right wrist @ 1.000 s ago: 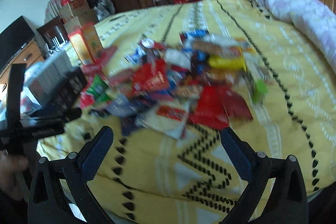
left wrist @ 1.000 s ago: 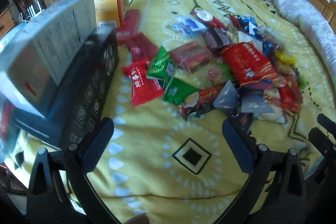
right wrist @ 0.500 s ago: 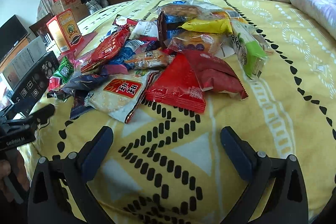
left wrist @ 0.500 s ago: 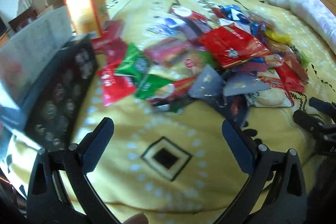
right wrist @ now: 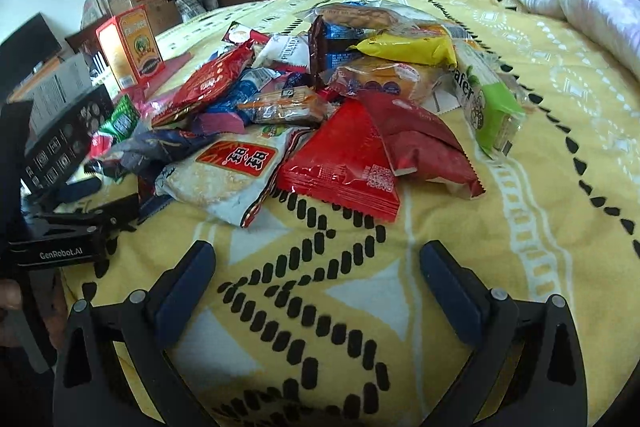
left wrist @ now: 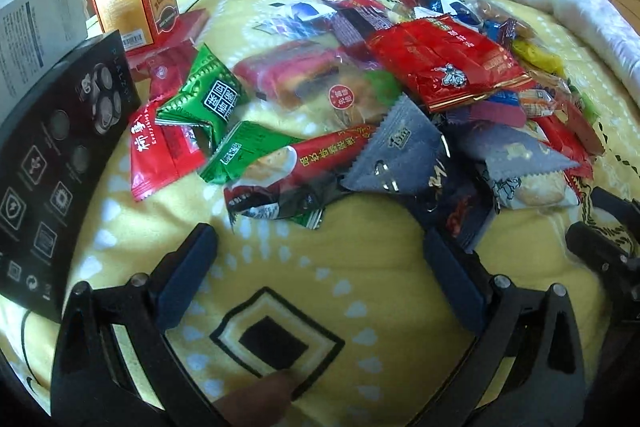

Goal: Organize snacks

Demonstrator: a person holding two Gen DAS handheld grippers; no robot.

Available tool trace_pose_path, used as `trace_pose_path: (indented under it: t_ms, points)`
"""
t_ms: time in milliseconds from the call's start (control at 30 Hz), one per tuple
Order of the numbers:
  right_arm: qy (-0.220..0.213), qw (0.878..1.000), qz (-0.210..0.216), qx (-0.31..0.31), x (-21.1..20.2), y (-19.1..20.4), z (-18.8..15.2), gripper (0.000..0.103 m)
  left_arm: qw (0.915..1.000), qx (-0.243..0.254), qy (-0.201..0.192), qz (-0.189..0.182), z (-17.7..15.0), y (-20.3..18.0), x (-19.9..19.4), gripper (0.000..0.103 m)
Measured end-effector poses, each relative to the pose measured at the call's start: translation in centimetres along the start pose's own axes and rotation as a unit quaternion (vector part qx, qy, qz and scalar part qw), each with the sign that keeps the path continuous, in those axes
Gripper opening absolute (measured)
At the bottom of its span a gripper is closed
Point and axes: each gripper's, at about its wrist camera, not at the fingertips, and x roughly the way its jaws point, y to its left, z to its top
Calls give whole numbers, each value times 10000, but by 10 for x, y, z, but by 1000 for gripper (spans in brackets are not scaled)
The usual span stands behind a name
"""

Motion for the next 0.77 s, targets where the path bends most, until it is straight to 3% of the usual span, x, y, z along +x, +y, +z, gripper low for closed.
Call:
trace_pose_path:
  t_ms: [167, 767]
  points:
    - [-47, 9997, -216, -117, 1, 8, -2, 103, 10000, 11, -46, 22, -1, 2, 0, 103]
    - [-52, 9996, -230, -127, 2, 7, -3, 103, 10000, 4, -86, 8, -3, 0, -1, 103]
